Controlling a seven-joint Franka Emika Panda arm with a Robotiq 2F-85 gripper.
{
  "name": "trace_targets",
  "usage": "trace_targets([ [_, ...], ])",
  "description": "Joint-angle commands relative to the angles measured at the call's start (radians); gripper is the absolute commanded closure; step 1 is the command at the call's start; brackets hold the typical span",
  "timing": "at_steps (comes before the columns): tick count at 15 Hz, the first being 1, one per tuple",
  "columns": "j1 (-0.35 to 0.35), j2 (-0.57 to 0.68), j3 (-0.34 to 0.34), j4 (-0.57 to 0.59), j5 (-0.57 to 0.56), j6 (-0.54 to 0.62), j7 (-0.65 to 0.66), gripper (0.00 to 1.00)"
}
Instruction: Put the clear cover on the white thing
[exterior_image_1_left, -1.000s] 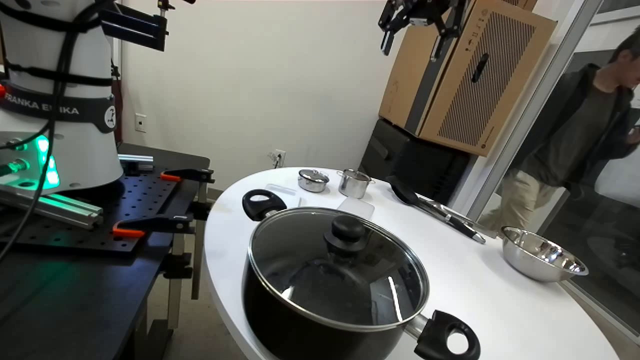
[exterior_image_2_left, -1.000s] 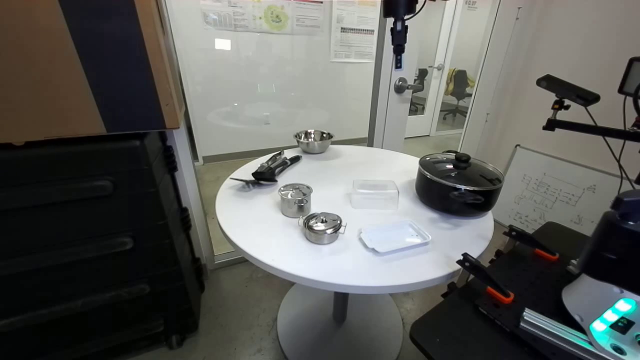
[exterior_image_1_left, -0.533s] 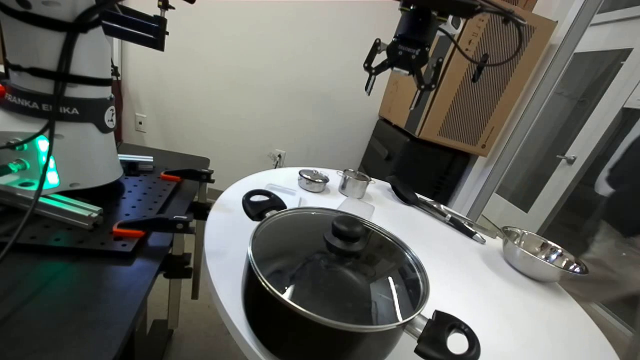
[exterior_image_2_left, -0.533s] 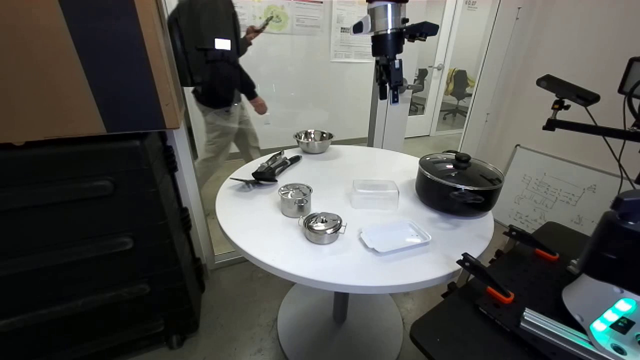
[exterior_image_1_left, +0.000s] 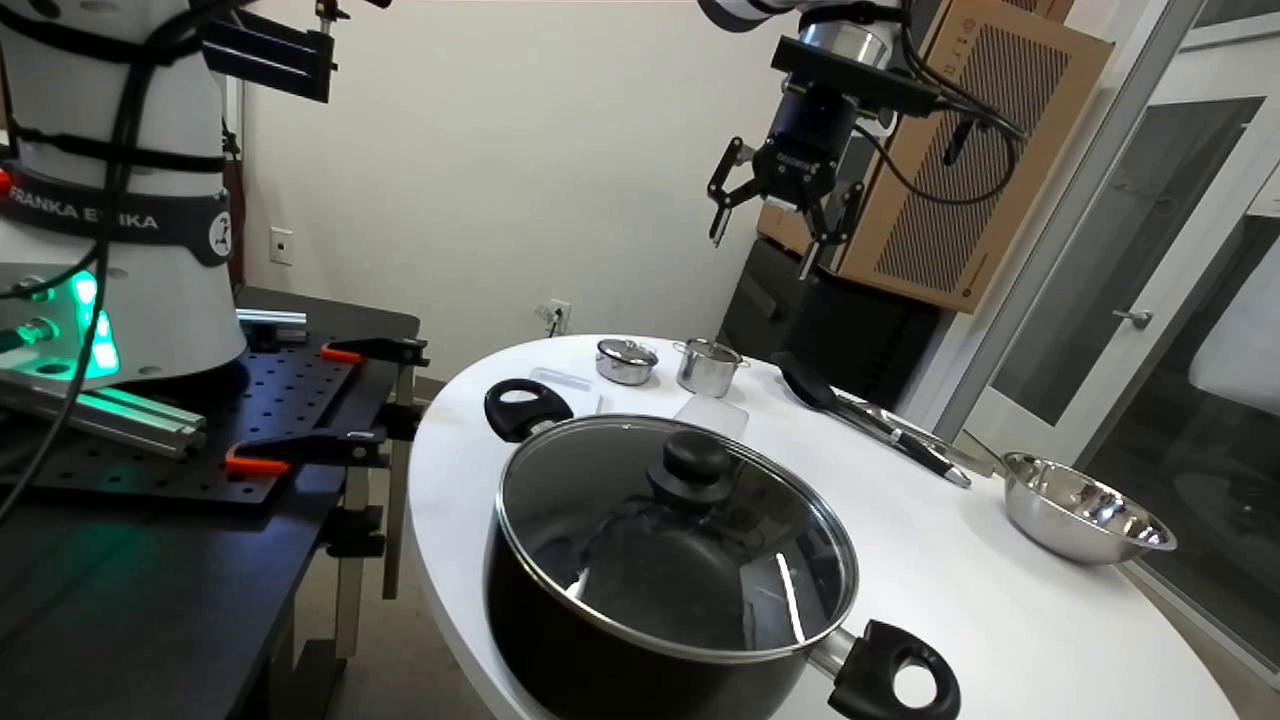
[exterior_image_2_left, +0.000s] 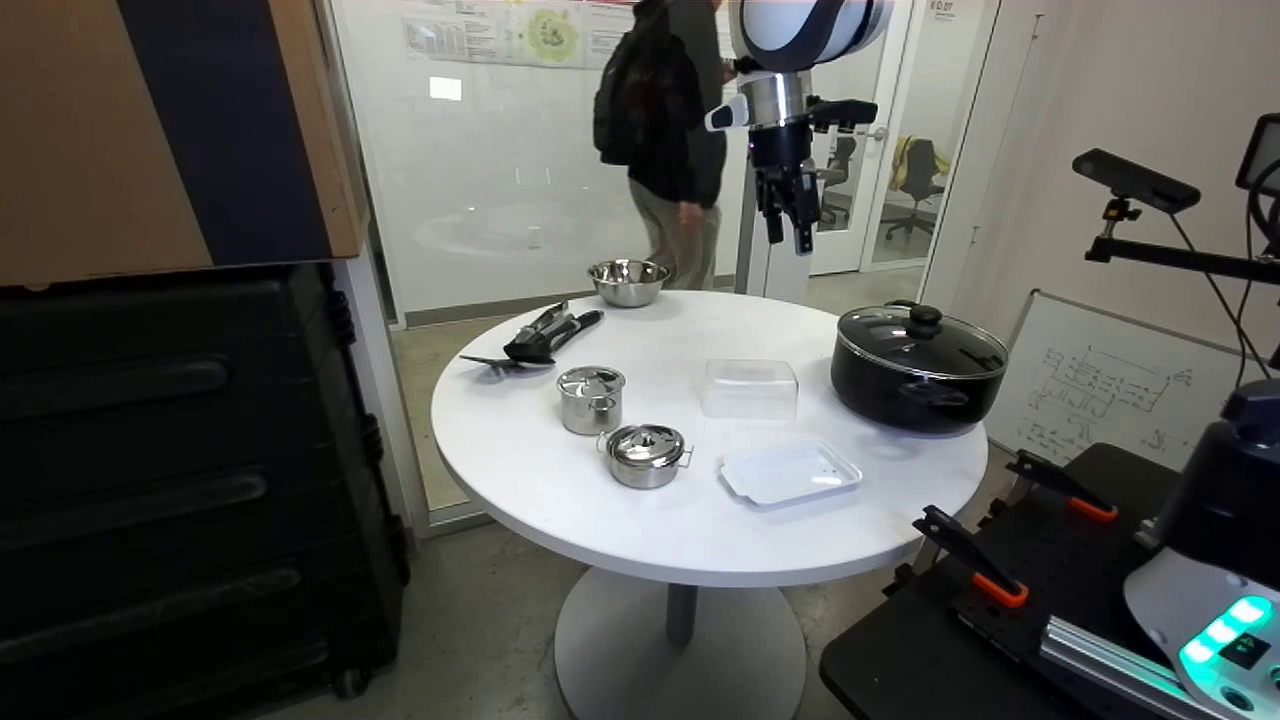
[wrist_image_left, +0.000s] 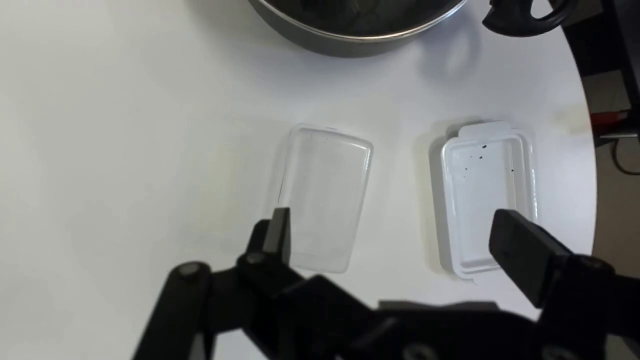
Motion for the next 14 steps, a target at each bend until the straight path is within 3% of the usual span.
trace_targets([
  [1, -0.006, 0.0, 0.007, 0.003, 0.0, -0.003, 0.0, 0.0],
  [4, -0.006, 0.0, 0.007, 0.003, 0.0, -0.003, 0.0, 0.0],
  [14, -0.036, 0.132, 0.004, -0.144, -0.009, 0.391, 0.003, 0.0],
])
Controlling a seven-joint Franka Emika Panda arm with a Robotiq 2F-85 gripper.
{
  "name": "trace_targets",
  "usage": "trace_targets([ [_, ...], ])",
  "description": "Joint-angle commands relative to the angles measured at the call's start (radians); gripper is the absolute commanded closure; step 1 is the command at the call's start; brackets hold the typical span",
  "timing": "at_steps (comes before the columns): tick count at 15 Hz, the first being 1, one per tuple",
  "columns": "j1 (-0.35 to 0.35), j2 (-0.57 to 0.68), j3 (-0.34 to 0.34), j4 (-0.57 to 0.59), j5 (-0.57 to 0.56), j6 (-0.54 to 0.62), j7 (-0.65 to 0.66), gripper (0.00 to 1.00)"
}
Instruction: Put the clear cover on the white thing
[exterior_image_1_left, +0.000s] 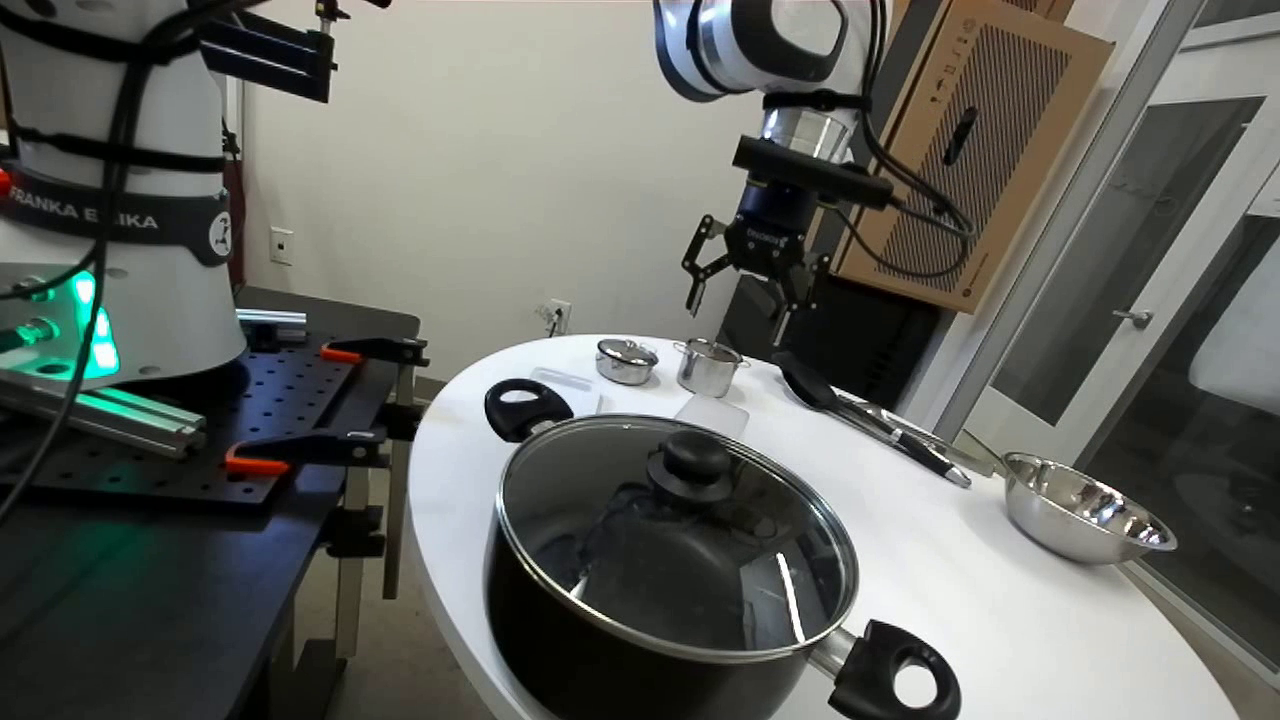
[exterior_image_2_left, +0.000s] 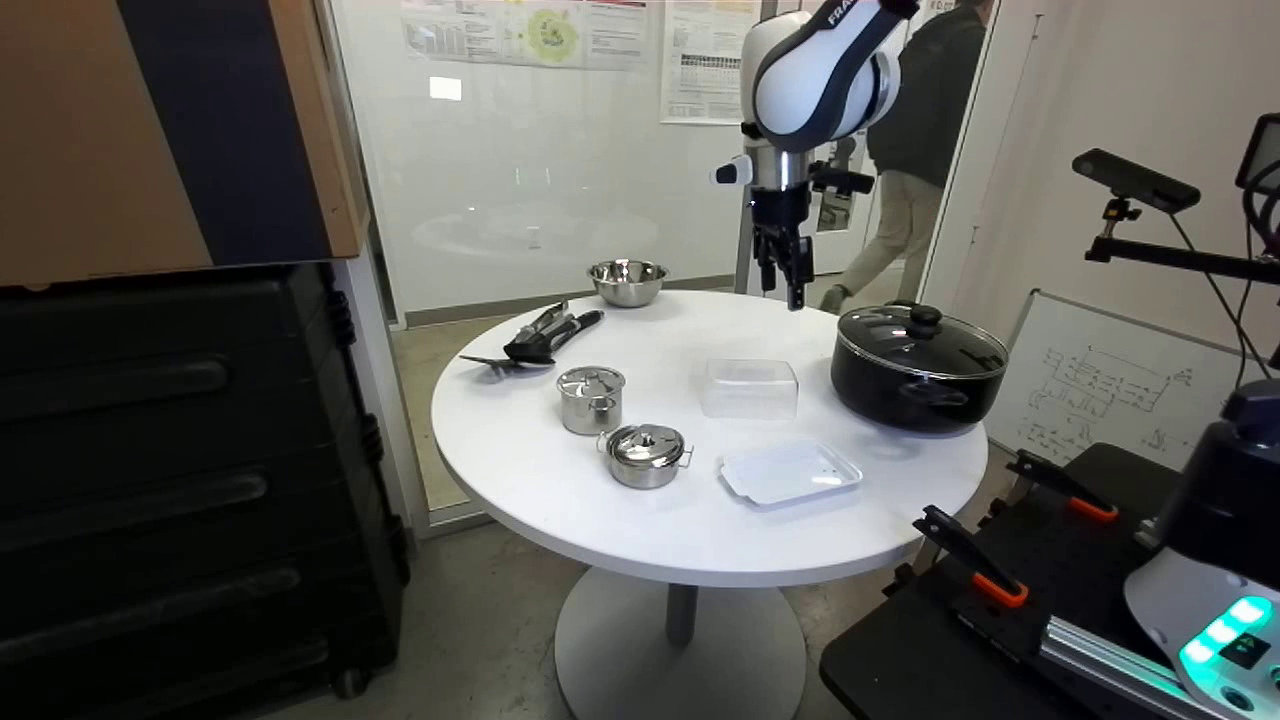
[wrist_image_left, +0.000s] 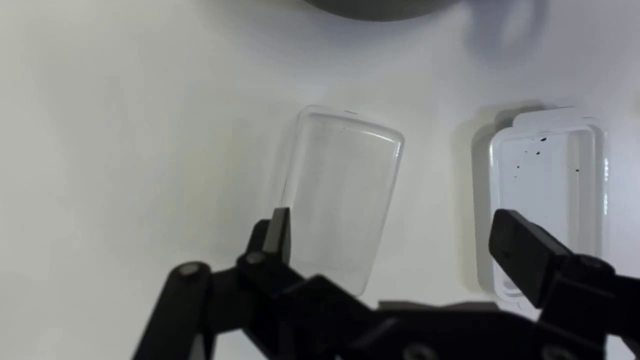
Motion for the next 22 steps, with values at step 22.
trace_targets([
  [22, -0.039, 0.174, 0.035, -0.027, -0.003, 0.252, 0.094, 0.0],
])
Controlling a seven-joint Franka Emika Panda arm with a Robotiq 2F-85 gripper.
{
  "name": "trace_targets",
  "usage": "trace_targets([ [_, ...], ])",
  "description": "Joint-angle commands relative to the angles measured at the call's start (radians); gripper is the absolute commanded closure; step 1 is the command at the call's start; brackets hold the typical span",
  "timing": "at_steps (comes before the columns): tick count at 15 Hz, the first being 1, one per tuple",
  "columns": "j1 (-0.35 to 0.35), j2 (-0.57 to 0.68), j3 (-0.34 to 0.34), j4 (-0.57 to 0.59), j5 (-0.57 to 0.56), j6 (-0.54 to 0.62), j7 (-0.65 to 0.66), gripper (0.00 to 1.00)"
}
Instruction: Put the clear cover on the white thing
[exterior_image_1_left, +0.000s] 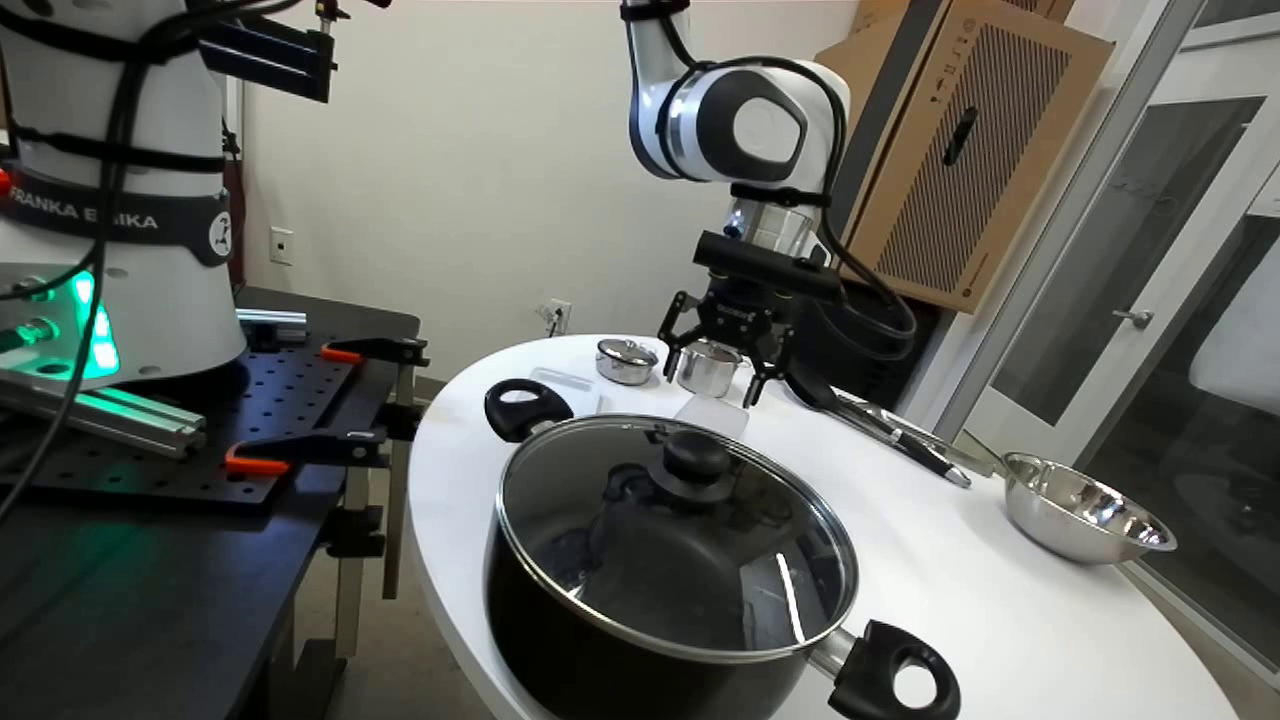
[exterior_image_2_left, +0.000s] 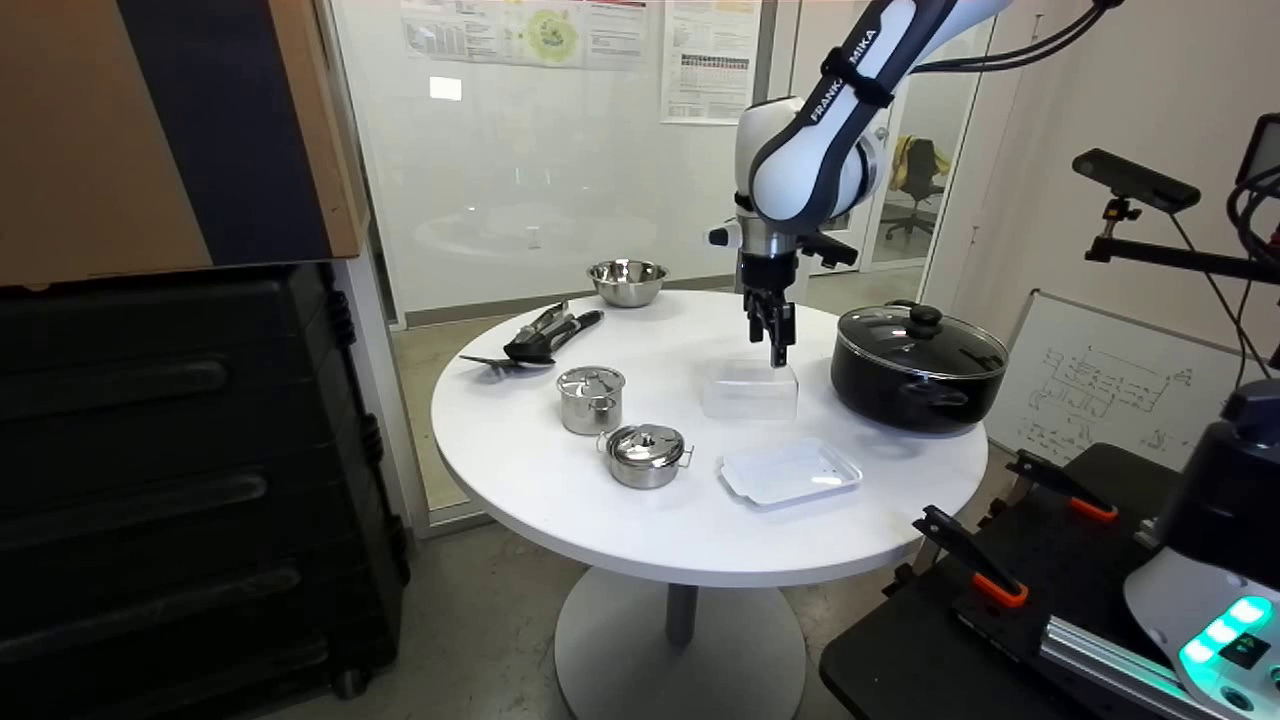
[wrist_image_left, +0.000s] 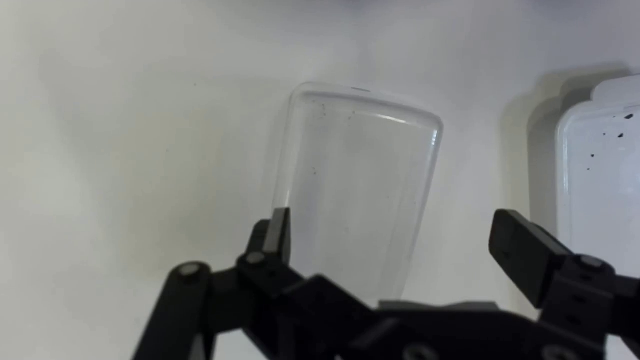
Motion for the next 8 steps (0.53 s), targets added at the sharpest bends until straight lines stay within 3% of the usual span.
trace_targets([
  [1, -0.018, 0.008, 0.015, -0.006, 0.019, 0.043, 0.015, 0.0],
  [8, -0.016, 0.066, 0.009, 0.024, 0.006, 0.074, 0.052, 0.0],
])
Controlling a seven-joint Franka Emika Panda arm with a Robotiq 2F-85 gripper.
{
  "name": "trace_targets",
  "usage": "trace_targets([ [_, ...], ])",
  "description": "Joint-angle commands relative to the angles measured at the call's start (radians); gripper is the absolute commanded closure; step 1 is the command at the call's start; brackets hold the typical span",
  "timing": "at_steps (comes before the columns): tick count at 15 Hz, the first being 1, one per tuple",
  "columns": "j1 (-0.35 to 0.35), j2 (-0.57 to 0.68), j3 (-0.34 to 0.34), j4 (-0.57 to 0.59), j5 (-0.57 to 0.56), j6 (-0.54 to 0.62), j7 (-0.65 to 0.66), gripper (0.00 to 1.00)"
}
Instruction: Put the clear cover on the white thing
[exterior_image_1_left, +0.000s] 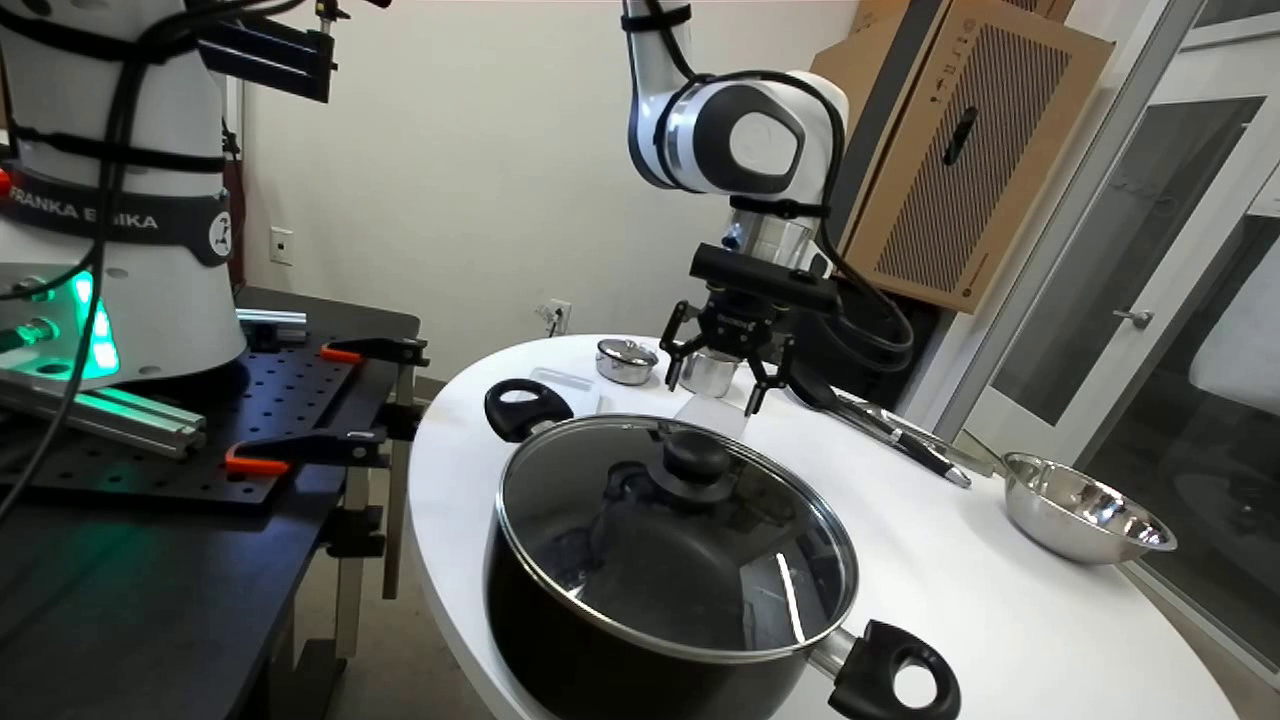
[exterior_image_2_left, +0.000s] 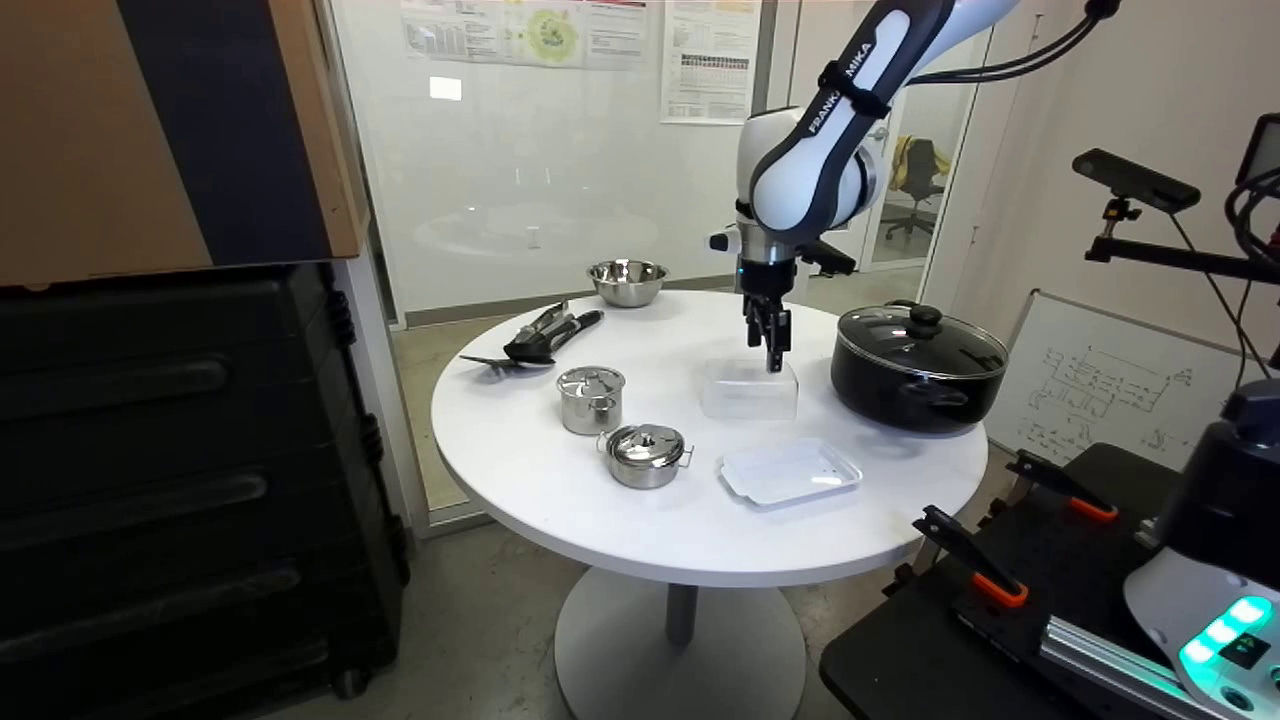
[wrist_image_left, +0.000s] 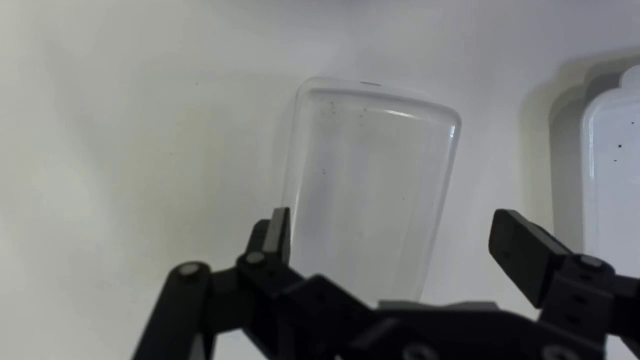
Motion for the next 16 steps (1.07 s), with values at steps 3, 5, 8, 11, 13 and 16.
trace_targets([
  [3, -0.004, 0.055, 0.005, 0.027, -0.007, 0.054, 0.048, 0.0],
  [5, -0.003, 0.065, 0.005, 0.032, -0.012, 0.071, 0.055, 0.0],
  [8, 0.002, 0.078, 0.004, 0.04, -0.02, 0.083, 0.067, 0.0],
  [11, 0.003, 0.087, 0.005, 0.046, -0.021, 0.084, 0.072, 0.0],
  [13, 0.003, 0.091, 0.007, 0.049, -0.02, 0.085, 0.076, 0.0],
  [16, 0.004, 0.099, 0.006, 0.054, -0.023, 0.088, 0.087, 0.0],
])
